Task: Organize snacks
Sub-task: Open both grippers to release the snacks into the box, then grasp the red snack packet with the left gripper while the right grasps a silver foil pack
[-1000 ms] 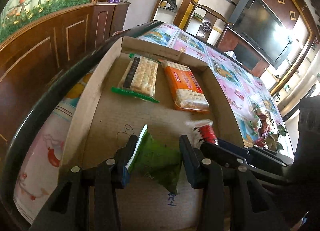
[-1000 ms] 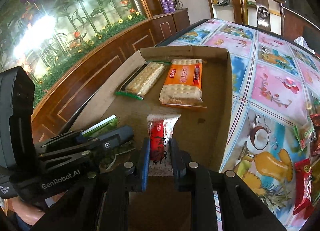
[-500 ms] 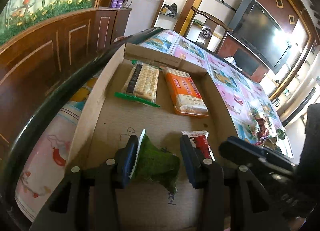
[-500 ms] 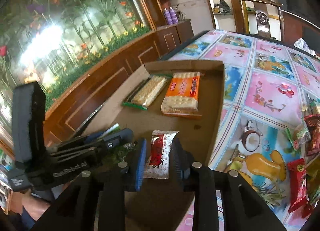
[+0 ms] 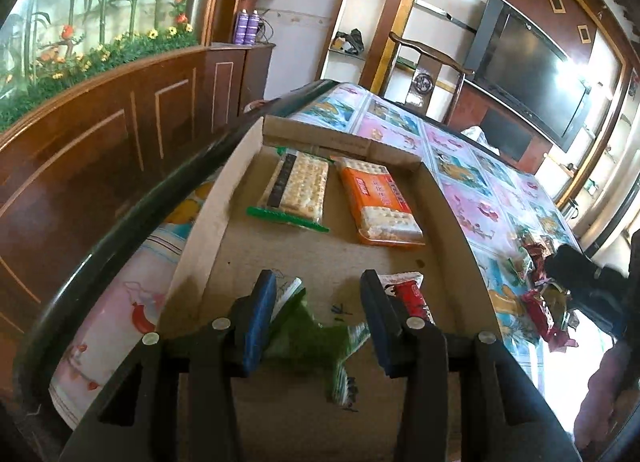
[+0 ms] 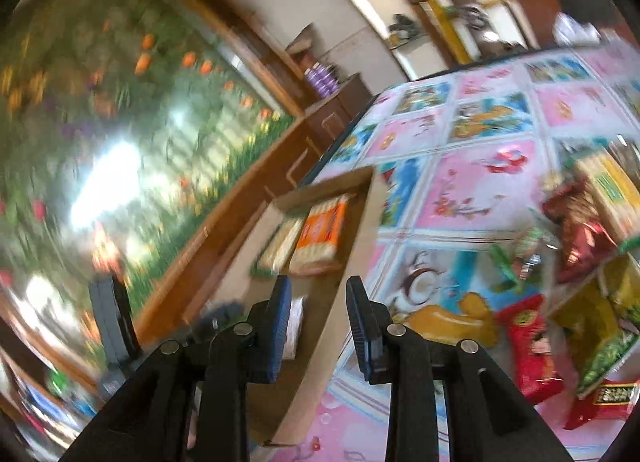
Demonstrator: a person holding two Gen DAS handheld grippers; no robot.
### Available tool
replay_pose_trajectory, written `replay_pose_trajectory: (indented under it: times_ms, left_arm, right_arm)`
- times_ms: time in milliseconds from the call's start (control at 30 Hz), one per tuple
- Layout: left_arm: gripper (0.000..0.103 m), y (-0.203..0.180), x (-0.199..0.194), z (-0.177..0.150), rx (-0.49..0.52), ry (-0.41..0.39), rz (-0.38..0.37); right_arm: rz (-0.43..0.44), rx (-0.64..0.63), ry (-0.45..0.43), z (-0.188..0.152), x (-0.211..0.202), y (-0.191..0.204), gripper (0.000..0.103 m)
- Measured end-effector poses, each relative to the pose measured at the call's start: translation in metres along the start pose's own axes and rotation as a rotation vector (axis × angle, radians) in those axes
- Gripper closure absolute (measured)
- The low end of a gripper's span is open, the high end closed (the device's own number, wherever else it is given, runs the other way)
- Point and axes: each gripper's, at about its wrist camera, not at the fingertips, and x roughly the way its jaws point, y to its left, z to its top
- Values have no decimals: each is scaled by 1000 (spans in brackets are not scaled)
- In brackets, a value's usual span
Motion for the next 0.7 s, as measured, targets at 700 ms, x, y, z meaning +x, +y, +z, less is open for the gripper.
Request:
replay_pose_trajectory:
  times_ms: [700]
  left_arm:
    - [55, -12, -16, -14, 10, -23, 40]
  right_arm:
    - [-14, 65, -136, 18, -95, -45, 60]
